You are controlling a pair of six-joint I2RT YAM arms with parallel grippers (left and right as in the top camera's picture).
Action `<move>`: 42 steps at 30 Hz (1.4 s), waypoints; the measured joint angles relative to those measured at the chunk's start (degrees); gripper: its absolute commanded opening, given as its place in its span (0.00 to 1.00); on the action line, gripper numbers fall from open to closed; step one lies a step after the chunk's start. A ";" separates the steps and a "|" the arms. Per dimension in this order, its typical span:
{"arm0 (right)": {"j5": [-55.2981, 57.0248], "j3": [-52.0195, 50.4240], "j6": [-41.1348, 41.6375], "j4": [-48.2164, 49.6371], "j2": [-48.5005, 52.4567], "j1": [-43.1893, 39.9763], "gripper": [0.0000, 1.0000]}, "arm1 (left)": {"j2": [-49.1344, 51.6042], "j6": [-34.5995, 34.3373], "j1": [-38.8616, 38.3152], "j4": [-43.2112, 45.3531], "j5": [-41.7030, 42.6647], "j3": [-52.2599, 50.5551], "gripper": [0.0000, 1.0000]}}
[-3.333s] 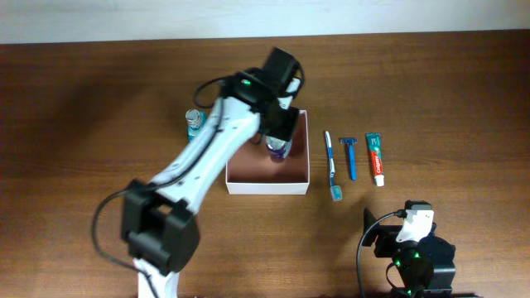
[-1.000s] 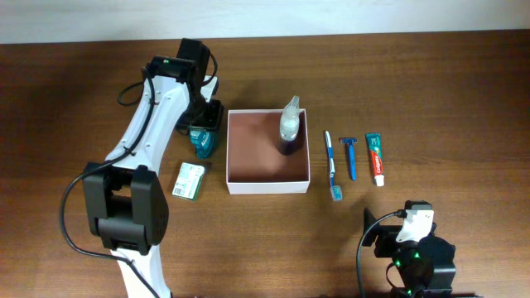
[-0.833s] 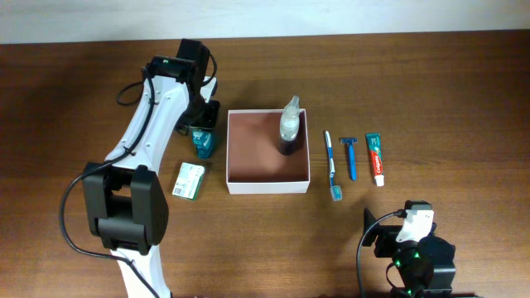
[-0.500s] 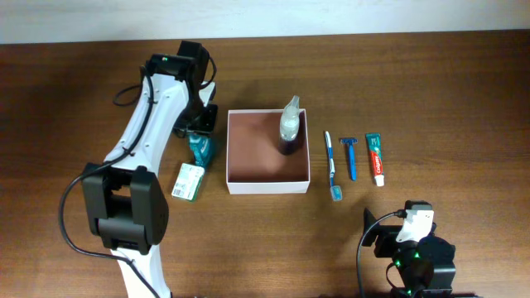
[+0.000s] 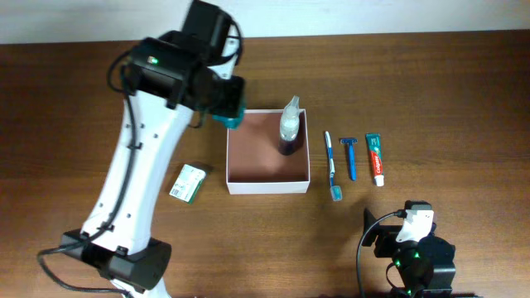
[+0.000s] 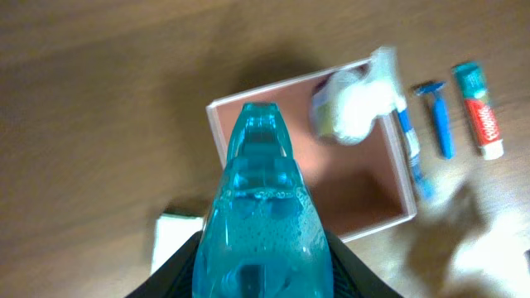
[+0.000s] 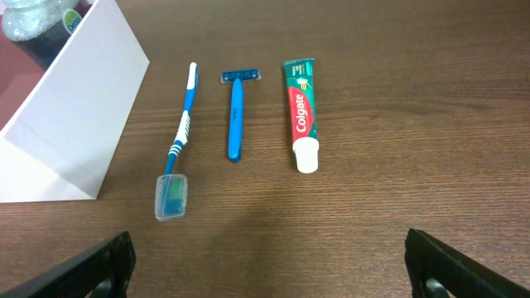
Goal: Pack container
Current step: 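Carry the mouthwash into the box beside the soap bottle, release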
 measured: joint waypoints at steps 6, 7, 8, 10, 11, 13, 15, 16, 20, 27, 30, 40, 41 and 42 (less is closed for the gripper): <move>0.00 0.00 0.00 0.00 0.00 0.00 0.99 | 3.23 -3.28 -4.02 7.06 -0.07 -5.60 0.31; 0.00 0.00 0.00 0.00 0.00 0.00 0.99 | 4.28 -3.48 -4.31 7.52 -0.07 -6.43 0.31; 0.00 0.00 0.00 0.00 0.00 0.00 0.99 | 5.31 -3.65 -4.46 8.11 -0.07 -7.17 0.31; 0.02 0.00 -0.02 0.00 0.00 0.00 0.99 | 7.63 -3.85 -4.57 9.46 -0.07 -8.50 0.31; 0.02 0.00 0.00 0.00 0.00 0.00 0.99 | 8.70 -3.87 -4.57 10.12 -0.09 -8.79 0.31; 0.02 0.00 -0.02 0.02 0.00 0.00 0.99 | 10.80 -3.87 -4.57 11.96 -0.09 -9.18 0.31; 0.00 0.00 -0.02 0.00 0.00 0.00 0.99 | 12.50 -3.87 -4.57 13.33 -0.11 -9.20 0.32; 0.00 0.00 0.00 0.00 0.00 0.00 0.99 | 13.35 -3.89 -4.57 14.03 -0.13 -9.20 0.33; 0.00 0.00 0.00 0.00 0.00 0.00 0.99 | 16.15 -3.89 -4.59 15.17 -0.04 -9.20 0.46; 0.00 0.00 0.04 0.00 0.00 0.00 0.99 | 18.36 -4.42 -4.68 17.27 -0.07 -9.18 0.71; 0.00 0.00 0.04 0.00 0.00 0.00 0.99 | 18.36 -4.74 -4.68 17.92 -0.07 -9.18 0.77; 0.00 0.00 0.02 0.02 0.02 0.00 0.99 | 18.36 -4.85 -3.56 -1.49 0.02 2.99 0.95; 0.00 0.00 0.00 -0.02 0.00 0.00 0.99 | 18.34 -4.74 -3.13 -4.17 -0.07 5.07 0.96; 0.02 0.00 0.00 0.00 0.00 0.00 0.99 | 18.27 -4.70 -2.64 -7.02 -0.07 7.45 0.96</move>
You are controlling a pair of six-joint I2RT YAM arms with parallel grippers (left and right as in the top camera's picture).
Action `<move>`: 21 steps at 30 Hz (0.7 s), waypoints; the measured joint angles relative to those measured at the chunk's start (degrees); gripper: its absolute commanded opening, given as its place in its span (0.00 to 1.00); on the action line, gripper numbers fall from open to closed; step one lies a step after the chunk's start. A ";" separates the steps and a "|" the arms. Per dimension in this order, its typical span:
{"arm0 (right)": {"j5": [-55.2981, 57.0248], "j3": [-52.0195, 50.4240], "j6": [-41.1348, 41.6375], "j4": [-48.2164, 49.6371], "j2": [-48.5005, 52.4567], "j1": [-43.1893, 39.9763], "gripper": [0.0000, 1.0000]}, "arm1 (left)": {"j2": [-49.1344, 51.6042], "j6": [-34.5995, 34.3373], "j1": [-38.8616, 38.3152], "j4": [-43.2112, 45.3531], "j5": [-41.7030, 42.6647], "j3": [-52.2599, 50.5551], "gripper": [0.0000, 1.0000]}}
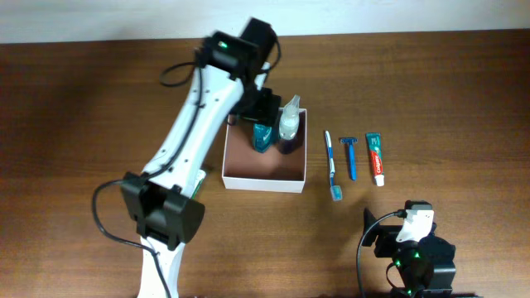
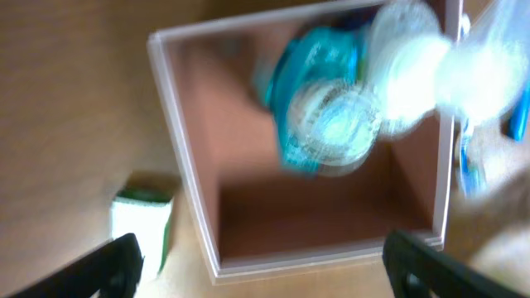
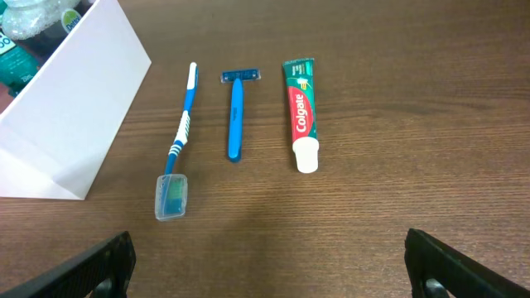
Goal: Pack container
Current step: 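Carry the mouthwash into the box beside the soap bottle, release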
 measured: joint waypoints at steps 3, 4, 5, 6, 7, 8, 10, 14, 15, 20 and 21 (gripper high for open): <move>-0.02 0.00 0.00 0.00 0.00 0.00 0.99 | -1.33 0.55 1.84 -3.21 0.04 3.67 0.96; -0.02 0.00 -0.02 0.00 0.00 0.00 0.99 | -2.23 0.94 2.73 -3.41 0.20 3.91 0.96; 0.00 0.00 0.00 0.00 0.00 0.00 0.99 | -2.60 1.01 3.15 -3.45 0.22 3.96 0.96; -0.02 0.00 -0.02 0.00 0.00 0.00 0.99 | -3.19 1.20 3.89 -3.45 0.44 3.96 0.96; -0.02 0.00 -0.02 0.00 0.00 0.00 0.99 | -3.69 1.62 4.57 -3.50 0.90 3.96 0.96; -0.02 0.00 -0.02 0.00 0.00 0.00 0.99 | -4.07 2.23 5.25 -3.45 1.55 3.82 0.96; 0.00 0.00 0.00 0.00 0.00 0.00 0.99 | -5.68 3.52 6.67 -3.32 2.36 1.66 0.96; -0.02 0.00 0.02 0.02 0.00 0.00 0.99 | -10.43 4.96 8.37 -3.43 0.48 -8.90 0.96; -0.02 0.00 0.00 -0.02 0.00 0.00 0.99 | -11.23 5.14 8.72 -3.63 -0.15 -11.56 0.96; 0.00 0.00 -0.02 0.02 0.00 0.00 0.99 | -12.61 5.73 11.67 5.03 -1.75 -29.68 0.96; 0.00 0.00 0.00 0.02 0.00 0.00 0.99 | -12.57 5.84 12.15 6.88 -1.79 -32.17 0.96</move>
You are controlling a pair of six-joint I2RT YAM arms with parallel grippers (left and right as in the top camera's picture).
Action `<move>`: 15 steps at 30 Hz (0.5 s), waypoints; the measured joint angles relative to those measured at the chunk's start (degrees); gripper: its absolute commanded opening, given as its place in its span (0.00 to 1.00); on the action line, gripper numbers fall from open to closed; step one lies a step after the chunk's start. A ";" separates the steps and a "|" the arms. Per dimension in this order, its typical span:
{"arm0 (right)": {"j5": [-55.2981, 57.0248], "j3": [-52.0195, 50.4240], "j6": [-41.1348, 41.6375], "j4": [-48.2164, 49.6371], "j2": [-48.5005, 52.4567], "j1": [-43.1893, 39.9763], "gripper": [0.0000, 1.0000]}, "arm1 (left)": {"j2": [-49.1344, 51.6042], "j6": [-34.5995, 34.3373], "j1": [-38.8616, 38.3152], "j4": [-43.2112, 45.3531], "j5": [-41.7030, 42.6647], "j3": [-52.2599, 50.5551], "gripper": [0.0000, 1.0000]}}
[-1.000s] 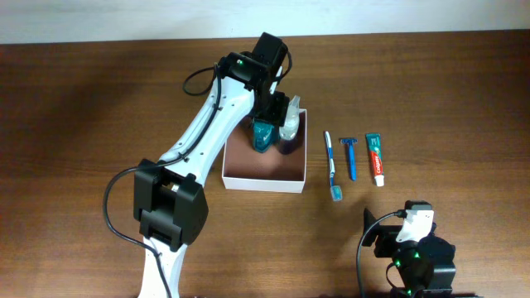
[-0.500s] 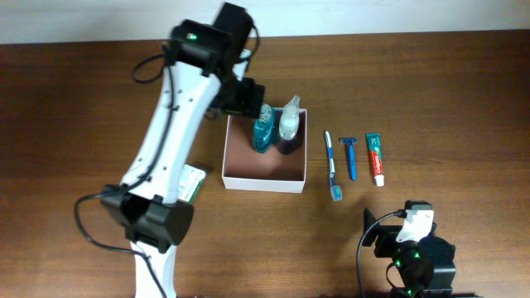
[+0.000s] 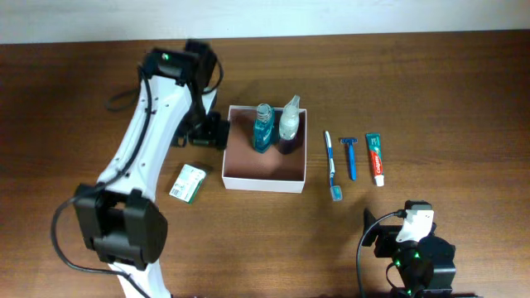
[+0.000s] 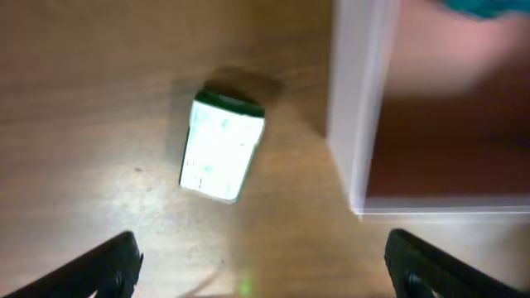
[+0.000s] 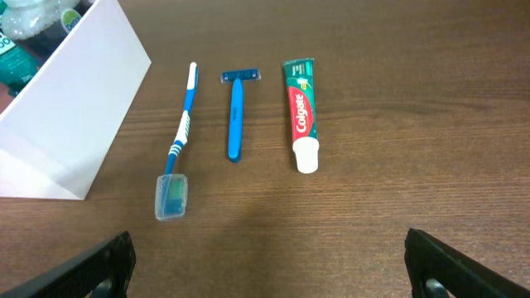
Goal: Pack container
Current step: 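Carry the mouthwash into the box beside the soap bottle, release, then grasp the green Dettol soap bar with the left gripper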
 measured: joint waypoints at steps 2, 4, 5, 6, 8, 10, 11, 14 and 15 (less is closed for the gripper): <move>-0.02 0.00 0.00 -0.04 0.00 0.00 0.99 | 0.00 0.24 1.07 4.92 -0.15 -5.95 0.96; -0.02 0.00 0.02 -0.02 0.00 0.00 0.99 | 0.15 0.87 1.99 8.11 -0.17 -10.54 0.96; -0.02 0.00 0.00 -0.02 0.00 0.00 0.99 | 0.11 1.68 2.56 10.67 -0.20 -13.25 0.96; -0.02 0.00 0.00 0.00 0.00 0.00 0.99 | 0.11 2.47 2.89 12.07 -0.20 -14.99 0.96; 0.00 0.00 -0.02 -0.02 0.00 0.00 0.99 | 0.11 4.15 3.54 15.30 -0.24 -18.88 0.96; -0.02 0.00 0.02 -0.02 0.00 0.00 0.99 | 0.11 5.35 4.09 18.51 -0.37 -22.14 0.96; 0.00 0.00 -0.02 -0.02 0.00 0.00 0.99 | 0.11 5.73 4.22 19.78 -0.42 -23.30 0.96; -0.02 0.00 0.02 -0.02 0.00 0.00 0.99 | 0.13 7.58 4.66 23.65 -0.48 -26.34 0.95; -0.02 0.00 0.04 -0.02 0.00 0.00 0.99 | 0.11 8.44 4.72 25.14 -0.59 -27.28 0.94</move>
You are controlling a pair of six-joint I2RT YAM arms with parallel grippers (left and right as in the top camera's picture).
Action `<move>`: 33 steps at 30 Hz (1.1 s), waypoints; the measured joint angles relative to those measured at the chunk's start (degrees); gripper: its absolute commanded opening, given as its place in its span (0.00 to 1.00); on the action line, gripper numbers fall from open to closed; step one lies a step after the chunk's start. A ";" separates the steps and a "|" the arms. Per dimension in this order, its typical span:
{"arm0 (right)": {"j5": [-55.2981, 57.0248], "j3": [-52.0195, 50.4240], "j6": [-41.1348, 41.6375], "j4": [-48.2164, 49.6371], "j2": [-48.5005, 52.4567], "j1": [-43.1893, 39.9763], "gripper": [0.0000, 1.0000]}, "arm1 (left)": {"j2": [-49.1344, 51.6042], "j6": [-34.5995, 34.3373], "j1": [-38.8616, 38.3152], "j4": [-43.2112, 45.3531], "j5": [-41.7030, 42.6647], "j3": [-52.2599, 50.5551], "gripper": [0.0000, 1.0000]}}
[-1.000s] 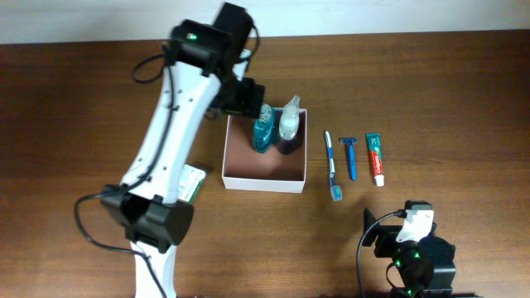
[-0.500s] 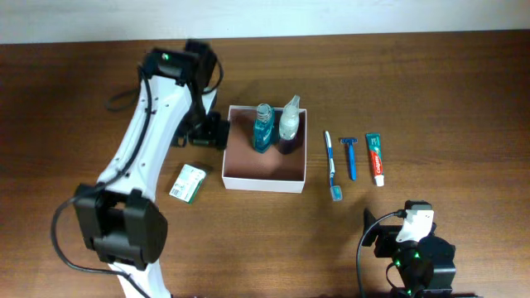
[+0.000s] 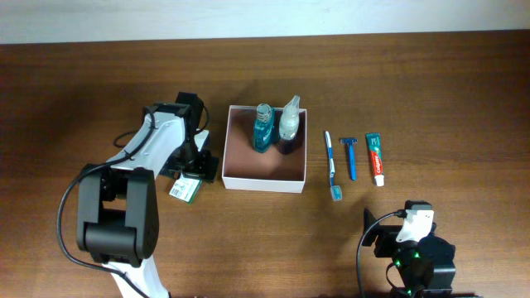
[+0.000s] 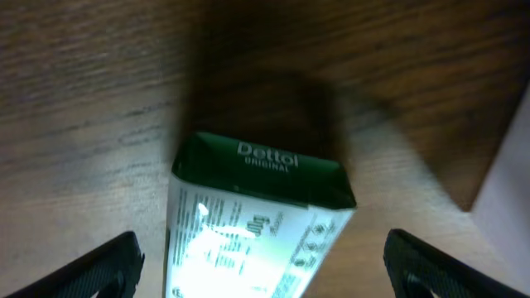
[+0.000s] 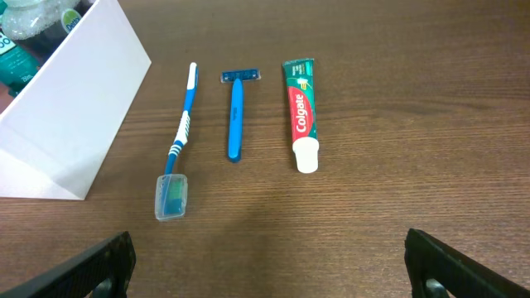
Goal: Pack container
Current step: 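Grasp the green Dettol soap bar with the left gripper, then place the soap bar into the box's left side, release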
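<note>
A white box with a brown floor (image 3: pixel 263 168) stands at mid-table. In its far side stand a teal bottle (image 3: pixel 263 127) and a clear spray bottle (image 3: pixel 288 122). Left of the box lies a green-and-white Dettol soap carton (image 3: pixel 186 189), which fills the left wrist view (image 4: pixel 257 223). My left gripper (image 4: pixel 263 266) hangs open close over it, one finger on each side. Right of the box lie a toothbrush (image 5: pixel 180 136), a blue razor (image 5: pixel 236 116) and a toothpaste tube (image 5: pixel 302 112). My right gripper (image 5: pixel 267 265) rests open near the front edge, holding nothing.
The box's left wall (image 4: pixel 505 174) stands right beside the soap carton. The right arm's base (image 3: pixel 411 248) sits at the front right of the wooden table (image 3: pixel 431 91).
My left gripper has dropped from well above the table beside the box to just over the soap carton, still open. The right arm and the other items have not moved.
My left gripper held the teal bottle up left of the box. Then the bottle stood in the box beside the spray bottle and the gripper was open above it. Then the gripper was over the soap carton, and now hangs low around it.
</note>
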 measured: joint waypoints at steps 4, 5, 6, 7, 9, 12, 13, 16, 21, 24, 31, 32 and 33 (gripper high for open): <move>0.00 0.00 -0.04 0.00 0.00 0.00 0.99 | 0.00 1.49 -0.02 3.74 -0.02 -2.36 0.68; 0.00 0.00 -0.07 0.00 0.00 0.00 0.99 | 0.00 1.92 -0.02 3.96 -0.04 -2.73 0.58; 0.02 0.00 -0.04 0.00 0.00 0.00 0.99 | 0.00 2.29 0.00 4.04 -0.20 -3.02 0.49; 0.00 0.00 -0.04 0.00 0.00 0.00 0.99 | 0.00 2.36 0.00 4.13 -0.13 -3.19 0.42; 0.00 0.00 -0.04 0.00 0.00 0.00 0.99 | -0.11 2.49 -0.02 3.91 -0.50 -3.26 0.34; 0.00 0.00 -0.07 0.00 0.00 0.00 0.99 | -0.46 2.58 -0.02 3.80 -0.48 -3.26 0.26; 0.00 0.00 -0.02 0.00 0.00 0.00 0.99 | -0.46 2.47 0.00 3.65 -0.46 -3.26 0.26; 0.00 0.00 -0.07 0.00 0.00 0.00 0.99 | -0.46 1.99 0.11 2.71 -0.46 -3.19 0.26; 0.00 0.00 -0.07 -0.02 0.00 0.00 0.99 | -0.57 -0.48 1.70 -5.44 -0.04 1.22 0.26; 0.02 0.00 -0.04 0.02 0.00 0.00 0.99 | -1.75 -1.22 2.16 -11.39 1.36 8.74 0.26; 0.02 0.00 -0.07 0.00 0.00 0.00 0.99 | -9.86 -2.54 0.52 -16.90 7.15 23.91 0.26; 0.02 0.00 -0.04 0.00 0.00 0.00 0.99 | -11.19 -3.02 -0.20 -15.93 7.63 24.39 0.26; 0.00 0.00 -0.04 0.00 0.00 0.00 0.99 | -12.31 -3.67 -1.20 -14.88 8.09 24.65 0.27</move>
